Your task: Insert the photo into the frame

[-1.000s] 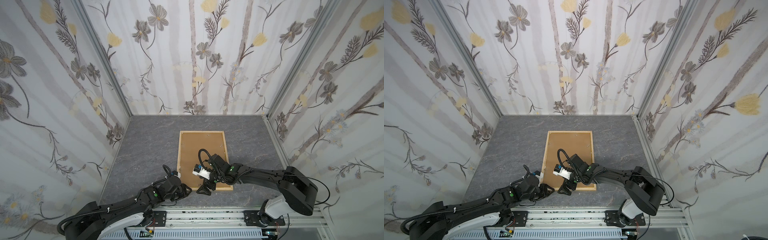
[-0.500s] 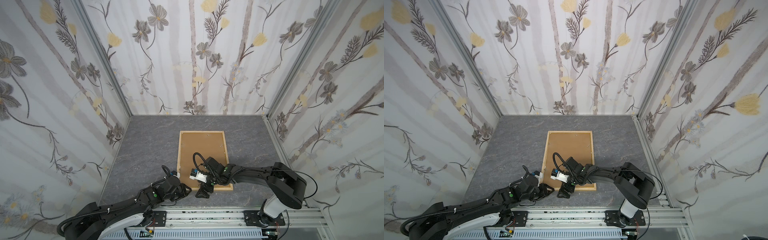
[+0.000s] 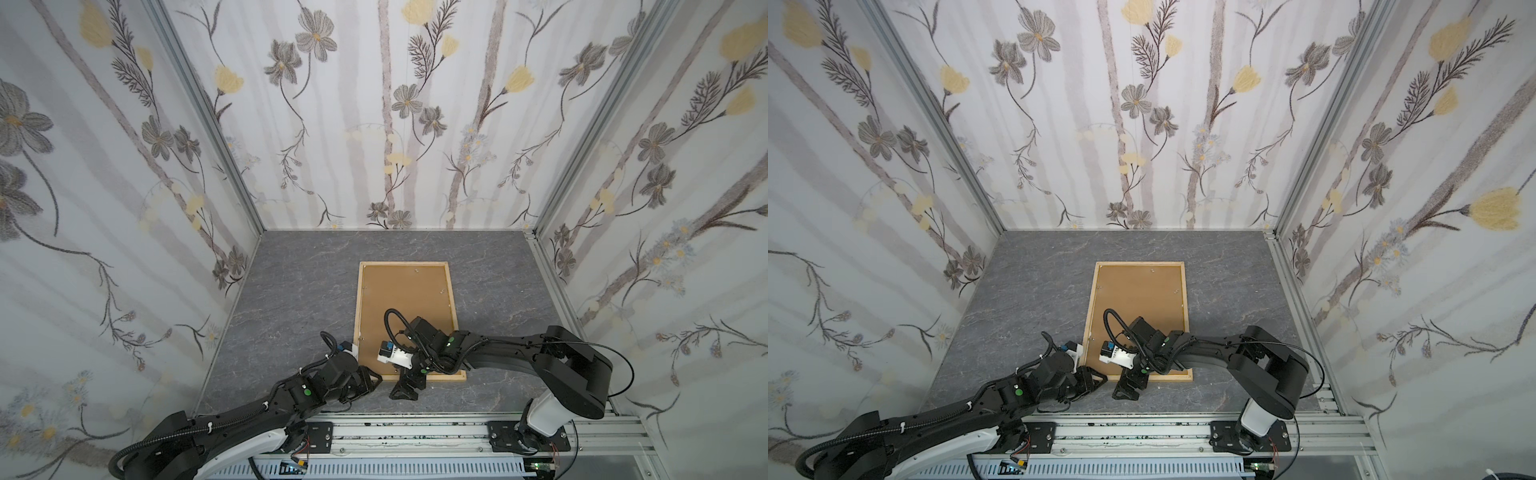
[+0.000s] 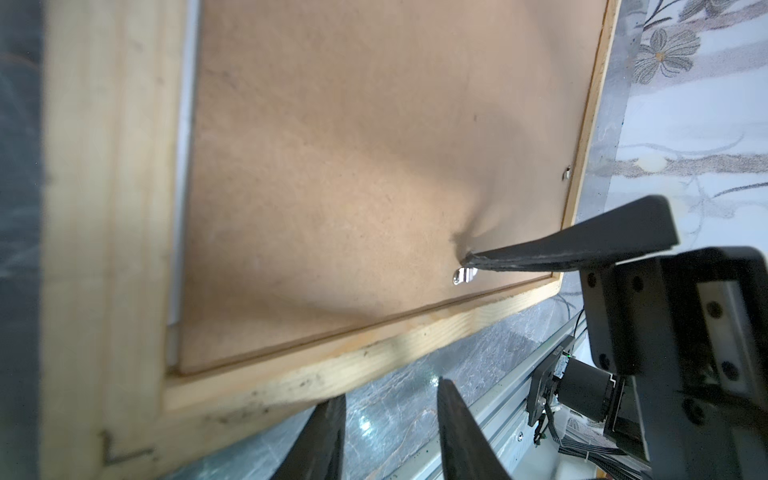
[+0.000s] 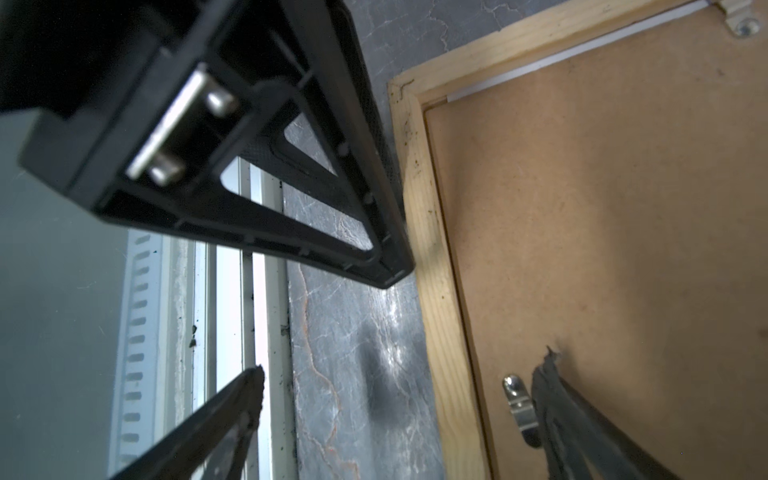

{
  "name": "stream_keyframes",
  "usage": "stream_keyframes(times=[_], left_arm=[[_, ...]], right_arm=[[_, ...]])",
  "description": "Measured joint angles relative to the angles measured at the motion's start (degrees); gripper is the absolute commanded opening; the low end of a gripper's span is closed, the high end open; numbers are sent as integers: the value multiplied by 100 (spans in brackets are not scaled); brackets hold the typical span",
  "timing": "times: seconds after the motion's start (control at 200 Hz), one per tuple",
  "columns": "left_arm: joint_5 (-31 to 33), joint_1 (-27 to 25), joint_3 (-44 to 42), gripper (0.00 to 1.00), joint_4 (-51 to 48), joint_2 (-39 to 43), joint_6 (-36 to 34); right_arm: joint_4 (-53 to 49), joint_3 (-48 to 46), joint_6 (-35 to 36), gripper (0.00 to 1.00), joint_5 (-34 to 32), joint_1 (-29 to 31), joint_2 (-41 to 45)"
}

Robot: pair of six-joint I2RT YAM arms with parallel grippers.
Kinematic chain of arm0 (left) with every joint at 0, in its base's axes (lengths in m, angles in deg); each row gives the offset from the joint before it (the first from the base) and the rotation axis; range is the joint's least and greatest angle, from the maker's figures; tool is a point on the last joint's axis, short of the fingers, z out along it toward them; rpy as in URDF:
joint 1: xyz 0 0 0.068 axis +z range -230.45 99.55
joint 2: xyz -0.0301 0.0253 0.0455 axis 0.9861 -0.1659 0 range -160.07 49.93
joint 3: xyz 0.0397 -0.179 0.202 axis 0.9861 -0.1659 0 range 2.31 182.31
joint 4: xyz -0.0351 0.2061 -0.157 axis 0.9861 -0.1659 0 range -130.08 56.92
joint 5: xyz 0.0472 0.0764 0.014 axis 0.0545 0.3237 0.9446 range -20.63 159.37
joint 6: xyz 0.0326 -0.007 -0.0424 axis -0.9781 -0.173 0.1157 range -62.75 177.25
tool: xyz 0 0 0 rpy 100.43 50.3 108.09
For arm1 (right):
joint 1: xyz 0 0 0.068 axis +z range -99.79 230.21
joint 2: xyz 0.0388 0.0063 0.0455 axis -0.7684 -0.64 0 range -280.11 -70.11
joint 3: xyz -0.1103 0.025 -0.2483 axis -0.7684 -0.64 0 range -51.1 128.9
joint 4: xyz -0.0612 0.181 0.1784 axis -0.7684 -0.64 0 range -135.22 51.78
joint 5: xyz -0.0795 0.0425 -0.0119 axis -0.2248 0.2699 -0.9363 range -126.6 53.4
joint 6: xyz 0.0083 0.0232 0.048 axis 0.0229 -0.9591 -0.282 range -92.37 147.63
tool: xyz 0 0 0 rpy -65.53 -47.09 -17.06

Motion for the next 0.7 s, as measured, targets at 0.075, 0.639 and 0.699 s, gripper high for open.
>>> stream_keyframes(times=[0.075,0.639,0.699], left_arm=[[0,0,0,36,-4,9,2],[31,7,0,36,-87,50,22],[46,7,0,36,-122,79,22]], right_arm=[[-42,-2,-31,100,-26,0,59],[-142,116,-127,100,-470,-11,-2],[-140,90,-129,100,-470,-7,24]])
